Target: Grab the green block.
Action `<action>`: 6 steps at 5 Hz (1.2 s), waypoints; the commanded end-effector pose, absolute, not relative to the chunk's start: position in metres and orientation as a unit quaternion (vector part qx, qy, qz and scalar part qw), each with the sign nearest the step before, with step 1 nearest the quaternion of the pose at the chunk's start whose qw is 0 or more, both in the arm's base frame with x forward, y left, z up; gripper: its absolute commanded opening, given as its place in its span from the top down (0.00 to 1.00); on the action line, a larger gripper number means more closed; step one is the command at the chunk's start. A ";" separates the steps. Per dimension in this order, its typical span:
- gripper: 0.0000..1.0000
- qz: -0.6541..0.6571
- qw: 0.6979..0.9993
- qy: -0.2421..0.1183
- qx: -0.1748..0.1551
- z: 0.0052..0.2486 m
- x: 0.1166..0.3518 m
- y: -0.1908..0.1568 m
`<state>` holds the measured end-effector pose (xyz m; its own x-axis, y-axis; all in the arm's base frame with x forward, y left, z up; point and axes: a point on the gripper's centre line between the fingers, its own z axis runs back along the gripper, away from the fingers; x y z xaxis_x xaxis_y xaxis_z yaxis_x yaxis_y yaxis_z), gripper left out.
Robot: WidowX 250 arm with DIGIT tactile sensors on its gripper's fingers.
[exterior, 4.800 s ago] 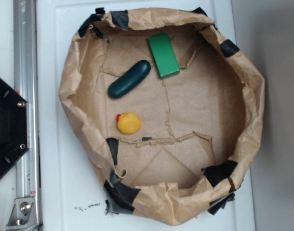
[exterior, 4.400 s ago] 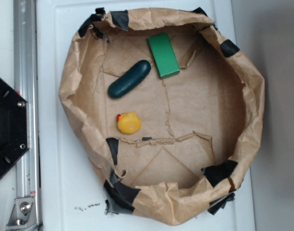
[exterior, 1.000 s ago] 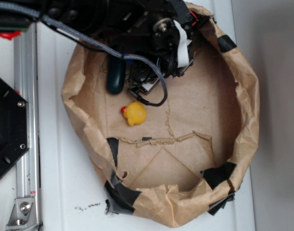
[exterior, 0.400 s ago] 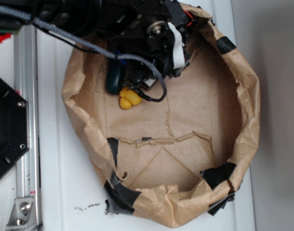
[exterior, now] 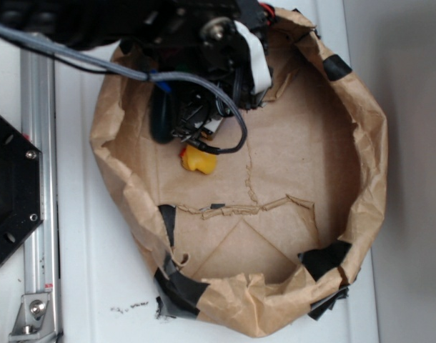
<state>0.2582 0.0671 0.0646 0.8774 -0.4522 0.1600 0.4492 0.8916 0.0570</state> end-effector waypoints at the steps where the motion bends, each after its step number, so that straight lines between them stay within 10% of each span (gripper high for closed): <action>1: 1.00 -0.002 0.997 -0.037 0.066 0.164 0.272 0.007; 4: 1.00 0.072 0.997 -0.031 -0.014 0.164 0.286 0.007; 6: 1.00 0.068 0.996 -0.048 -0.010 0.167 0.282 -0.003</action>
